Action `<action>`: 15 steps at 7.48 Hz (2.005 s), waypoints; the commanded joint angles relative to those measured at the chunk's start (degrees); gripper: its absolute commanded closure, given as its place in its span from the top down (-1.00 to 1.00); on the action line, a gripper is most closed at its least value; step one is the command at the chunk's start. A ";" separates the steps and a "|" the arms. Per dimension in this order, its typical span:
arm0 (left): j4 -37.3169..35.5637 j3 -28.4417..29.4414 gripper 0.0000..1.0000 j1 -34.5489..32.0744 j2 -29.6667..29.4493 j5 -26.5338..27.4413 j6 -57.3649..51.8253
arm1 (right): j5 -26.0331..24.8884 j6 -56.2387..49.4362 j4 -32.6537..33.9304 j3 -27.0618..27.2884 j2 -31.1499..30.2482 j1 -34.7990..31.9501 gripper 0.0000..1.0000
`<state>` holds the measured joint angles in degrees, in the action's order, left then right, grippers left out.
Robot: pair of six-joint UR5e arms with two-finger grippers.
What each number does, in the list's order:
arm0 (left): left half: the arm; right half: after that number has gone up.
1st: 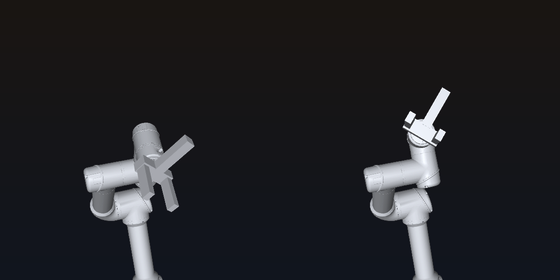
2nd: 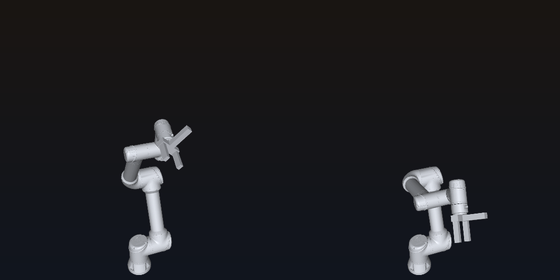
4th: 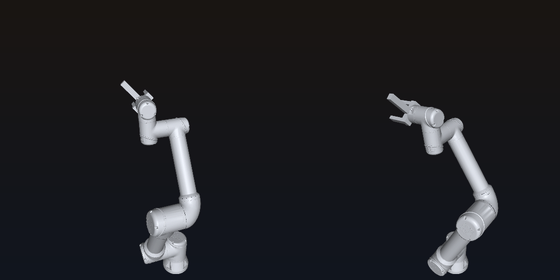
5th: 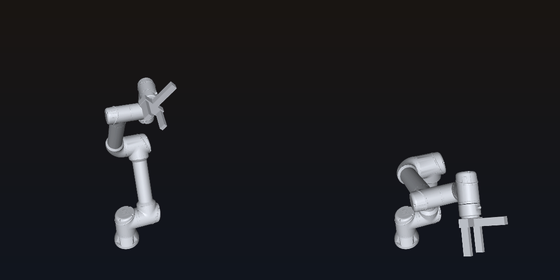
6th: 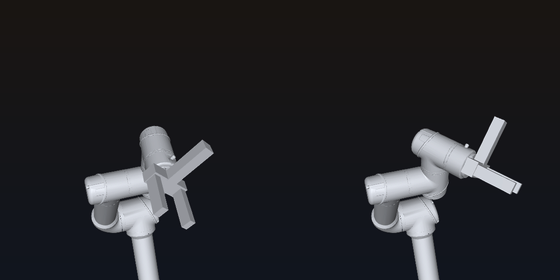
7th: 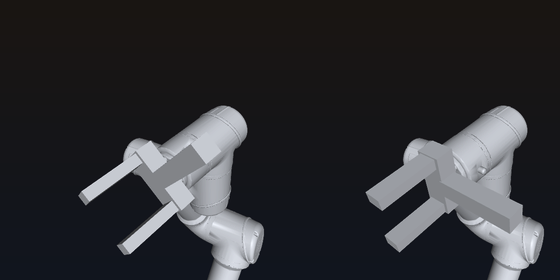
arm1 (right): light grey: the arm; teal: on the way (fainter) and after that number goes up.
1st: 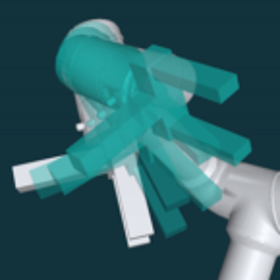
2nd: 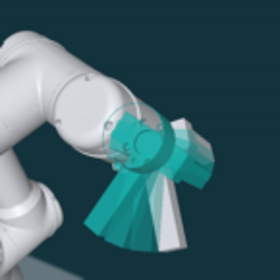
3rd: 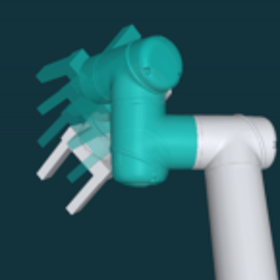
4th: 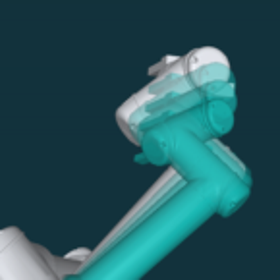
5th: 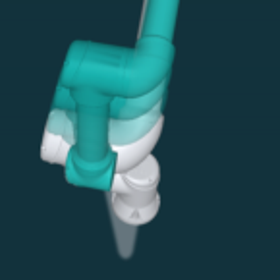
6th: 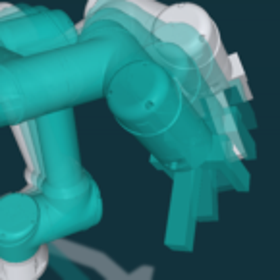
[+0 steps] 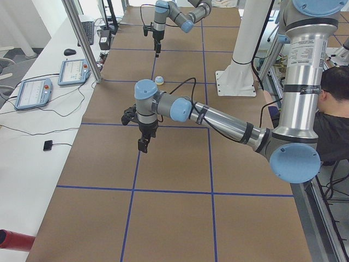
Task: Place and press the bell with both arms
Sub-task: 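Withdraw the left gripper while moving the right gripper above the bell, then press down on the bell's top button with the right gripper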
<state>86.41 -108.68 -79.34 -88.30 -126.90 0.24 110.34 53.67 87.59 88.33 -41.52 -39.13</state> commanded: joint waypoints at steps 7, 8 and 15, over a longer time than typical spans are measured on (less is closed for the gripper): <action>0.95 0.58 1.00 -9.69 9.38 -10.38 -4.20 | -5.23 2.85 -0.32 -16.53 10.24 5.73 -1.00; 1.04 0.67 1.00 -9.69 9.20 -10.38 -4.11 | -5.31 2.67 -0.41 -16.53 9.19 5.73 -1.00; 1.04 0.67 1.00 -9.69 9.03 -10.38 -3.67 | -5.32 1.53 -0.58 -16.70 7.06 5.64 -1.00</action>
<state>87.45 -108.00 -89.03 -79.26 -137.29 -3.44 105.03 55.14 87.01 71.74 -34.52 -33.49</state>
